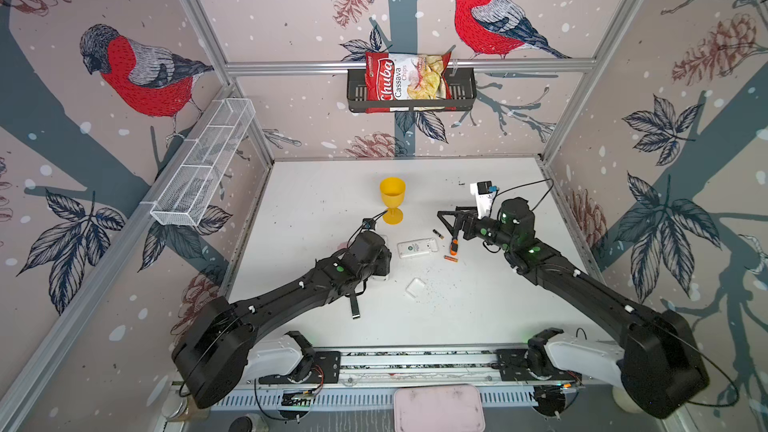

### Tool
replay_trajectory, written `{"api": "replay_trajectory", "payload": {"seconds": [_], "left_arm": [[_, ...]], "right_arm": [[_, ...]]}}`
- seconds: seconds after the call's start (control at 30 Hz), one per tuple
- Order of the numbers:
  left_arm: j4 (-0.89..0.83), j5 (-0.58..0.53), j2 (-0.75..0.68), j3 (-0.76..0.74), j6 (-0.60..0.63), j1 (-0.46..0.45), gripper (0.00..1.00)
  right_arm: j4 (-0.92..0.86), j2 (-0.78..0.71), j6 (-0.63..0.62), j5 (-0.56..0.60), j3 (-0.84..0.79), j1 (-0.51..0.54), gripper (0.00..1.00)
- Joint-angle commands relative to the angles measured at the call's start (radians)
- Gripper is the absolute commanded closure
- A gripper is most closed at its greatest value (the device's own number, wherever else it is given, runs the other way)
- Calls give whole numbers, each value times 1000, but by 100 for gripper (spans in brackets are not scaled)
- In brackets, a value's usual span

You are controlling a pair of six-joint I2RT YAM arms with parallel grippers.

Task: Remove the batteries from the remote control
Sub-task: 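Lower the remote with the left gripper while the right nears the screwdriver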

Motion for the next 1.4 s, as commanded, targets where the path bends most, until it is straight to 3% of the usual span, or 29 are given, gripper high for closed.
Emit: {"api": "replay_trajectory", "payload": {"seconds": [0.0,0.33,0.63,0.73,0.83,1.0,1.1,1.37], "left_arm": [[-87,-35,47,44,13,0,72],[-138,-59,167,97,2,0,70],[-144,-47,302,156,12,0,59],[-142,-39,331,175,19,0,53],[-133,-26,345,183,27,0,35],[-123,-22,312,176,23,-2,20],[-114,-8,250,144,12,-2,3],[-43,43,96,3,-16,-2,4]], "right_arm": [[-27,-4,-30,36,-5,12,8],[-46,21,-60,57,-13,28,8],[-30,44,-46,72,-36,34,8],[-35,40,-47,78,-43,33,8],[-34,30,-46,83,-51,34,8],[-36,22,-50,94,-58,33,8],[-38,22,-51,97,-59,35,8],[-40,10,-48,100,-66,41,8]]}}
